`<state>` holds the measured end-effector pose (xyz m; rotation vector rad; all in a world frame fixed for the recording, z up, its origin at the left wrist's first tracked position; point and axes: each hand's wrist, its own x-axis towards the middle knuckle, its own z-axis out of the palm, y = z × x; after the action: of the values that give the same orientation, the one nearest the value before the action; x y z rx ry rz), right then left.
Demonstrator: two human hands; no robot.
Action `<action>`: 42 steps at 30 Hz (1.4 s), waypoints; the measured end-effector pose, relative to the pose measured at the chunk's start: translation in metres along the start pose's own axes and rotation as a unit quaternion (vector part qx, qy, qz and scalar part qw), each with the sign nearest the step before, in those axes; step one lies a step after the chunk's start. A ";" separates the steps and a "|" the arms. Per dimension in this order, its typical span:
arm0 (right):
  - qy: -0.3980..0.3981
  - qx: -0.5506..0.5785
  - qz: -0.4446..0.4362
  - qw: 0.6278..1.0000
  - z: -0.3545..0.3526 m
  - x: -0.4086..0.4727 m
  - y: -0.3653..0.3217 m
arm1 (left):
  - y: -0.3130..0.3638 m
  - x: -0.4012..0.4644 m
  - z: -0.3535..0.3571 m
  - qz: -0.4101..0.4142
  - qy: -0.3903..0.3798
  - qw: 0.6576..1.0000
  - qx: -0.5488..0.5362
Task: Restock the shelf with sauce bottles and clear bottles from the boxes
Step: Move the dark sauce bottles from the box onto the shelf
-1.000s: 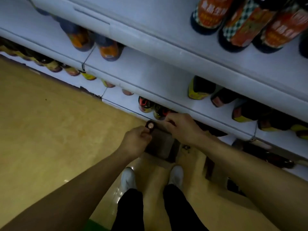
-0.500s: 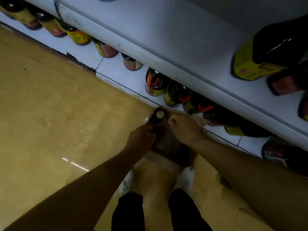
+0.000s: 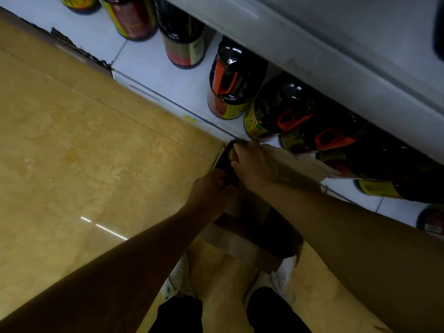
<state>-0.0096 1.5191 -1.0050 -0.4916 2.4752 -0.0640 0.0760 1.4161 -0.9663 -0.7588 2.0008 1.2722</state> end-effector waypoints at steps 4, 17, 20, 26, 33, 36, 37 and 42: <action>0.007 -0.084 -0.022 0.996 0.006 0.010 -0.003 | -0.008 0.012 0.003 0.004 0.001 1.000 -0.008; -0.026 -0.147 -0.063 0.987 -0.001 0.005 0.000 | -0.009 0.023 0.010 0.000 0.021 1.000 0.001; -0.021 -0.127 -0.067 0.989 -0.009 -0.005 0.001 | -0.003 0.018 0.009 0.010 0.018 1.000 0.013; 0.029 -0.129 -0.100 0.986 -0.040 -0.037 0.003 | 0.015 -0.002 0.000 0.022 0.021 0.999 0.026; 0.080 -0.075 -0.094 0.989 -0.080 -0.082 -0.002 | 0.036 -0.042 -0.021 0.063 0.000 0.997 0.045; 0.125 -0.059 -0.105 0.985 -0.109 -0.103 -0.005 | 0.051 -0.060 -0.033 0.091 0.002 0.994 0.061; 0.132 -0.055 -0.103 0.984 -0.119 -0.110 -0.006 | 0.057 -0.066 -0.037 0.106 0.003 0.992 0.070; 0.156 -0.030 -0.124 0.980 -0.181 -0.148 -0.020 | 0.085 -0.097 -0.061 0.173 -0.003 0.981 0.084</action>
<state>0.0034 1.5416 -0.7716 -0.8739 2.7109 -0.1783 0.0603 1.4036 -0.8252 -0.3352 2.2704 1.2684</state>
